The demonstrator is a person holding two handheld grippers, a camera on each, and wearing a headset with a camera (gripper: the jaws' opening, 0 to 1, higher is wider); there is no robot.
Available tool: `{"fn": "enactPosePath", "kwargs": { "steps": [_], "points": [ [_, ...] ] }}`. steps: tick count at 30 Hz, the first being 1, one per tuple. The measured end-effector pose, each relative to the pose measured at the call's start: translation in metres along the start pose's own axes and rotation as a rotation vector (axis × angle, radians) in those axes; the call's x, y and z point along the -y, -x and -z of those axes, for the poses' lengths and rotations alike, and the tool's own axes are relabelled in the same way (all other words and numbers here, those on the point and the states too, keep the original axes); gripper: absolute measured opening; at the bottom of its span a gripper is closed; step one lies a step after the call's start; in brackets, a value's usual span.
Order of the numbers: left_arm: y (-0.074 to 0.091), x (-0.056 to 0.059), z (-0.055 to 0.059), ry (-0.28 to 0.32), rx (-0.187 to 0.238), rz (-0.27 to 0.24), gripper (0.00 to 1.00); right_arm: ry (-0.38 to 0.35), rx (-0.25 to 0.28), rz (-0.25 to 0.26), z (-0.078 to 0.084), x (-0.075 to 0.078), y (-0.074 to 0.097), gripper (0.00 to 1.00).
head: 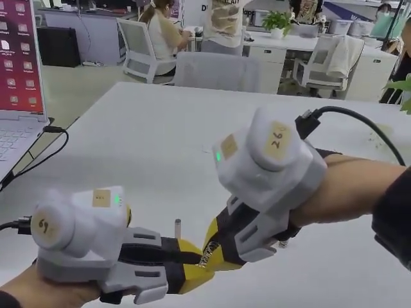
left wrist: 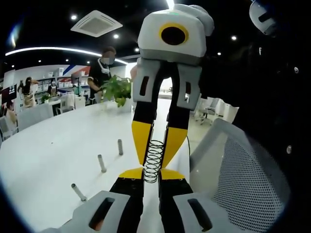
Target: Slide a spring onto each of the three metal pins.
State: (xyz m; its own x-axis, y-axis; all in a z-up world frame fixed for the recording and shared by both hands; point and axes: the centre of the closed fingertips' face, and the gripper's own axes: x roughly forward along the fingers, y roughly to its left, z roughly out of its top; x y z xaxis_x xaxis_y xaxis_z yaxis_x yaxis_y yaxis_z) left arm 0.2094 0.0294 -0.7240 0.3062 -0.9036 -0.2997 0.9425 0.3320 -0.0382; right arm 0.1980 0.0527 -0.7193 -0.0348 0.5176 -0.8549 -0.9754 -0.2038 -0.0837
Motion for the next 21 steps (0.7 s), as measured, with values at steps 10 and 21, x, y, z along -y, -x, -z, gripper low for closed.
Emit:
{"fn": "enactPosePath", "kwargs": {
  "steps": [10, 21],
  "points": [
    [-0.0002, -0.0009, 0.0, 0.006, -0.001, -0.003, 0.04, 0.005, -0.016, -0.004, 0.0004, 0.0007, -0.0005, 0.08],
    [0.0007, -0.004, -0.0005, 0.027, 0.006, -0.014, 0.13, 0.002, -0.022, -0.003, 0.0023, 0.0022, 0.0006, 0.08]
  ]
}}
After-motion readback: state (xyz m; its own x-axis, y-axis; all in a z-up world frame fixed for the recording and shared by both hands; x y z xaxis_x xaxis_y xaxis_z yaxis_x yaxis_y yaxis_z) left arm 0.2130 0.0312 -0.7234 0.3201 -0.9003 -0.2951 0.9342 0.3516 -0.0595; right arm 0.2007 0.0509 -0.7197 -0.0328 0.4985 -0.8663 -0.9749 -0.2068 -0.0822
